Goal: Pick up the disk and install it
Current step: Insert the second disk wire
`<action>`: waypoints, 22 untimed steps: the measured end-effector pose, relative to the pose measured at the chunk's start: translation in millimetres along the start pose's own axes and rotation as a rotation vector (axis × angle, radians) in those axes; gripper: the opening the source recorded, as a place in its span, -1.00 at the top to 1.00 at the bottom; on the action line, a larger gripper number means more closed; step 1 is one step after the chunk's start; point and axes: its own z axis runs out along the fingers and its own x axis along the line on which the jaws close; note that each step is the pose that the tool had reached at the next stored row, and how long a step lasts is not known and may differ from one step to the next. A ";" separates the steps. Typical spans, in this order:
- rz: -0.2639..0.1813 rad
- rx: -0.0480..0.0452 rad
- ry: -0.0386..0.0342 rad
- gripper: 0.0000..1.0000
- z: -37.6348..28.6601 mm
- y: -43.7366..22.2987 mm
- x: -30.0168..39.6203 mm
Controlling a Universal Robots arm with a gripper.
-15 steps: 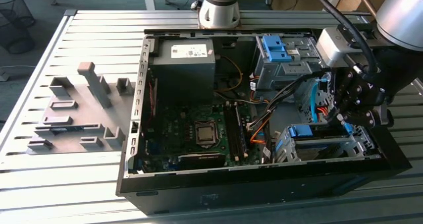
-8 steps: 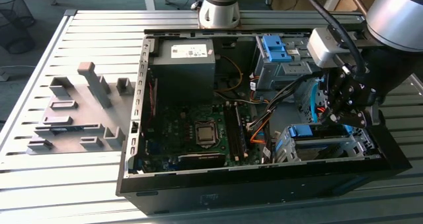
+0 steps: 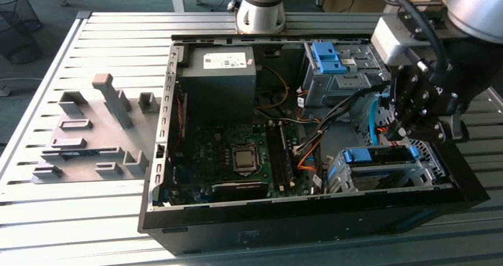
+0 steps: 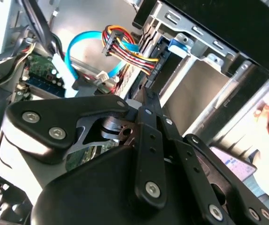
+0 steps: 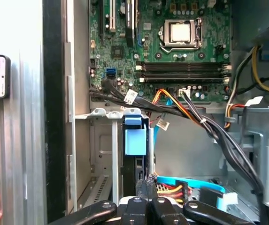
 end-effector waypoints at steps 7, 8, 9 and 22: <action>0.000 0.0000 -0.0001 0.79 -12.5 3.5 -2.0; 0.000 0.0000 0.0000 0.79 -12.6 4.7 -2.3; 0.000 -0.0001 -0.0001 0.79 -12.6 5.6 -2.8; 0.000 0.0000 0.0024 0.79 -31.1 6.7 -22.0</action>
